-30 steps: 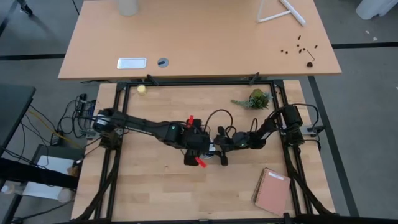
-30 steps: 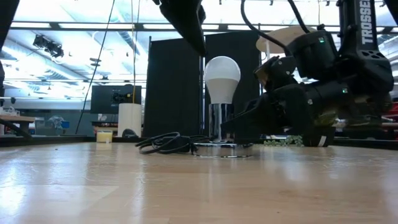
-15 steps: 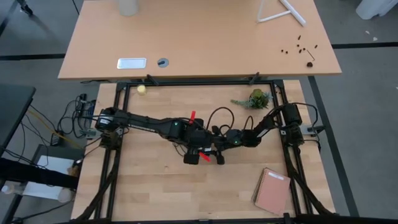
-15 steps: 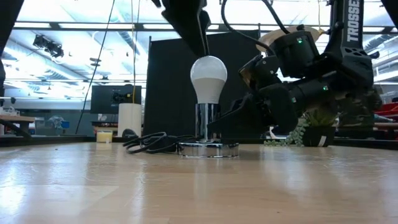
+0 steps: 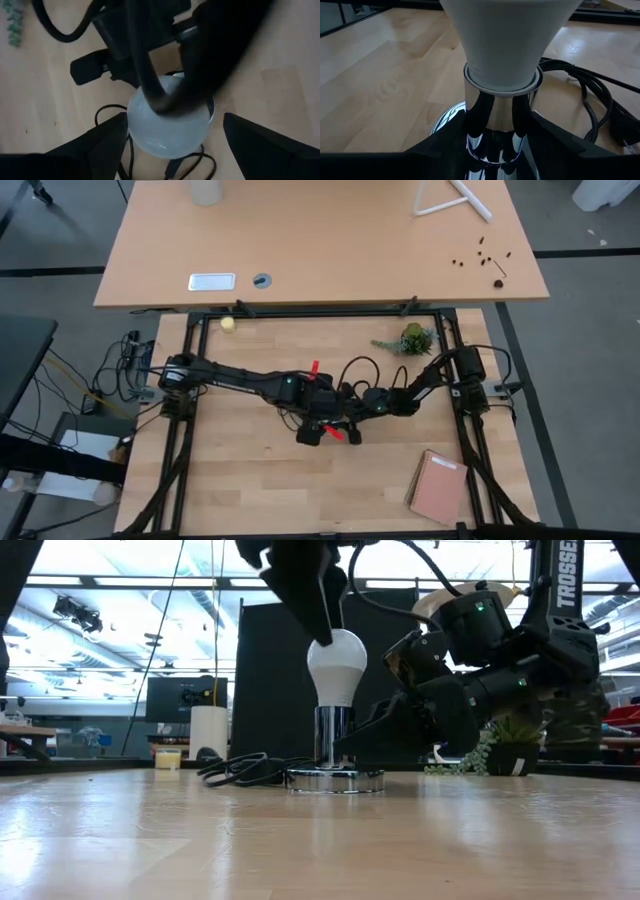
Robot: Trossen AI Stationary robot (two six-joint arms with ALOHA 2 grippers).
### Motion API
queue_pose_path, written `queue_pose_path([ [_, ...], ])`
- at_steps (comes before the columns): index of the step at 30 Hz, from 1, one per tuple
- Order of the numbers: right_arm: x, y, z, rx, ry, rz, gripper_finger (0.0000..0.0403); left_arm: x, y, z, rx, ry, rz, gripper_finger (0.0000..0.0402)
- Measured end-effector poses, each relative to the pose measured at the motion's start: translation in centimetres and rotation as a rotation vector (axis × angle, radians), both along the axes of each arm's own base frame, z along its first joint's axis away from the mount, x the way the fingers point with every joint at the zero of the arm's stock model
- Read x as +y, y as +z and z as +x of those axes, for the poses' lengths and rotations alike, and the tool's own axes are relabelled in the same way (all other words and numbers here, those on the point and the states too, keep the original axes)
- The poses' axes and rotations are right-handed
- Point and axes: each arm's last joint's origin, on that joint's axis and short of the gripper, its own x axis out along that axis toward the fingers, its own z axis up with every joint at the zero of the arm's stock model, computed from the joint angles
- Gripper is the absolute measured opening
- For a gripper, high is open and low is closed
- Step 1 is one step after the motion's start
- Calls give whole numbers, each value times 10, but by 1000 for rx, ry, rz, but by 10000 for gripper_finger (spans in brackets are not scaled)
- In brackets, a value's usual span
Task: Screw lightbulb
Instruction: Remove the white lightbulb from the metallic lamp
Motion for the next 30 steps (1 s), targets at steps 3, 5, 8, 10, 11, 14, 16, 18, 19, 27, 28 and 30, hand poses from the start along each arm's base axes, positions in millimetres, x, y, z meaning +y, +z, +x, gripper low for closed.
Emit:
queue_pose_path([
  [3,0,0,0,1,0,0,201,0,-8,3,33,-26,16,329],
  [5,0,0,0,3,-1,5,201,0,-9,2,44,-31,24,328],
  [8,0,0,0,4,-2,6,201,0,-9,2,42,-48,30,328],
  [10,0,0,0,4,-2,7,201,0,-9,2,50,-56,29,328],
  [11,0,-1,0,5,-2,7,201,1,-9,2,52,-57,25,328],
  [14,0,-1,0,5,-2,7,201,5,-13,4,62,-54,9,331],
  [16,0,-1,0,6,-2,7,201,7,-15,5,67,-58,7,335],
  [18,0,-1,0,6,-3,7,201,7,-15,6,62,-65,-2,337],
  [19,0,-1,0,7,-3,7,201,8,-15,6,62,-65,-7,338],
  [27,0,-1,0,8,-3,9,201,11,-21,12,55,-58,-11,331],
  [28,0,-1,0,8,-4,10,201,12,-21,12,59,-55,-9,330],
  [30,0,-1,0,8,-4,10,201,14,-23,13,58,-48,-6,325],
])
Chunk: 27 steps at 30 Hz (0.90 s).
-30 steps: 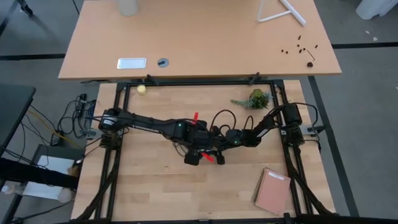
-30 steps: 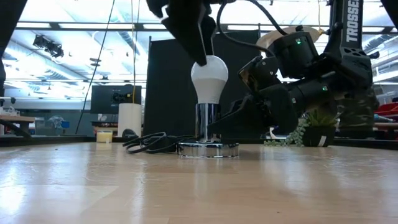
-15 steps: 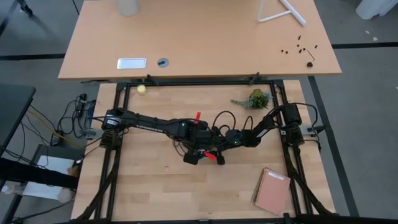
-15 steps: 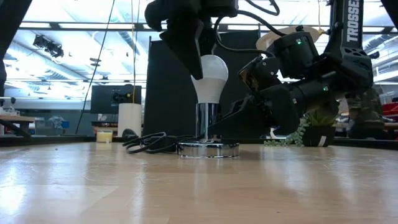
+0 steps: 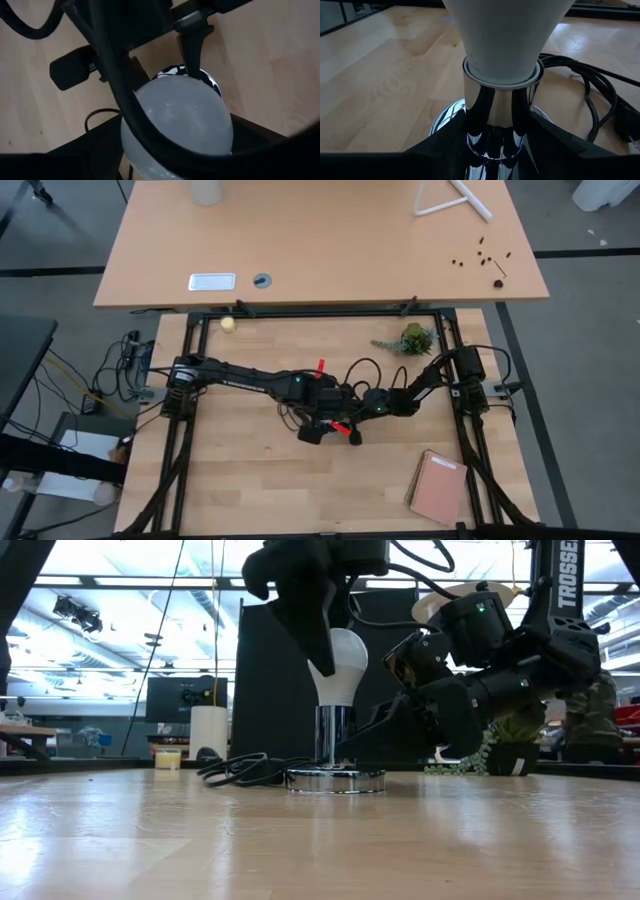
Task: Screw lightbulb
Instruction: Remove the white lightbulb from the metallic lamp
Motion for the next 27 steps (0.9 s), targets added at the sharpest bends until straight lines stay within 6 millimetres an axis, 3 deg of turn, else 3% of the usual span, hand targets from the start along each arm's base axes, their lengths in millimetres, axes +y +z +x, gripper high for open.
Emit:
queue_pose_path([
  [18,0,0,0,5,0,0,201,3,3,-1,-55,470,-142,315],
  [22,0,-1,0,7,-1,-1,201,2,9,0,-59,389,-181,315],
  [27,0,-1,0,8,0,0,201,0,9,-2,-17,185,-98,315],
])
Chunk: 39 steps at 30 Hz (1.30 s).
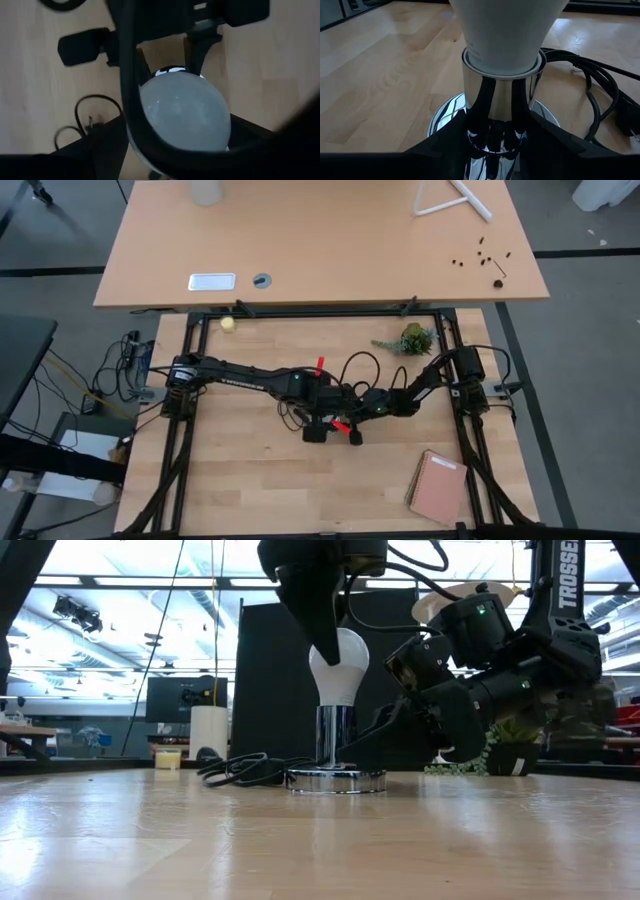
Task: Screw lightbulb
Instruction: Remove the white lightbulb from the metallic lamp
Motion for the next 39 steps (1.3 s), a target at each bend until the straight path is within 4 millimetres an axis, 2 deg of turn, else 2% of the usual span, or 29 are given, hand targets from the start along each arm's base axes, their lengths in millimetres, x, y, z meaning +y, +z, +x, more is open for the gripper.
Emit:
queue_pose_path([
  [6,0,0,0,1,11,4,201,3,0,1,5,-97,14,315],
  [20,1,0,0,2,19,7,201,0,-13,4,49,-151,33,314],
  [39,-1,0,0,5,11,13,201,0,-13,6,5,210,-97,314],
])
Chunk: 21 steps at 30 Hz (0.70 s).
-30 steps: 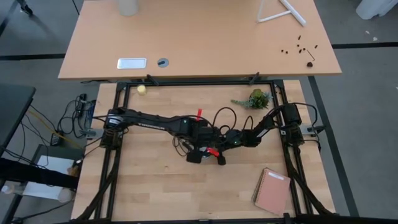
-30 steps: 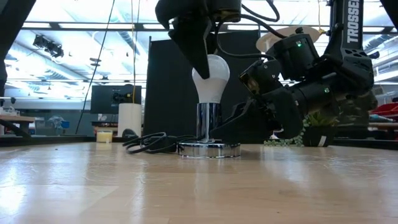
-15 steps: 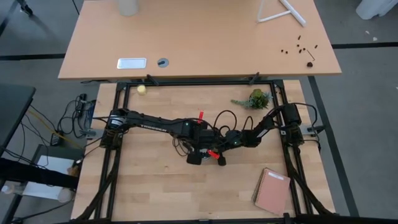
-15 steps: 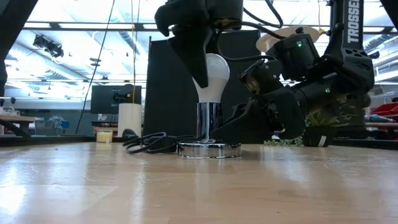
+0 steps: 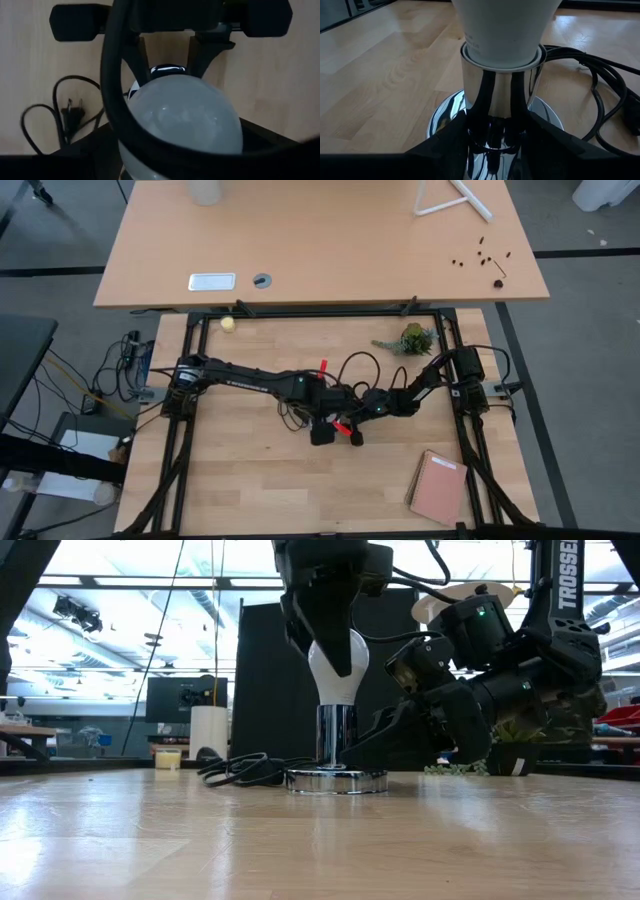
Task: Screw lightbulb
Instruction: Remove the white lightbulb from the metallic lamp
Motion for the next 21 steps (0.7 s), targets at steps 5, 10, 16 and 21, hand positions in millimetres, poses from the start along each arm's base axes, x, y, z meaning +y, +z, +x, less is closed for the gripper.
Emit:
queue_pose_path([
  [5,0,0,0,0,0,1,201,0,0,0,-6,76,-49,314],
  [10,0,0,0,0,-1,1,201,-1,0,1,-16,169,-88,314],
  [16,0,0,0,3,-2,2,201,-1,2,6,-73,264,-138,314],
  [21,0,0,0,5,-2,2,201,-2,3,9,-103,292,-158,314],
])
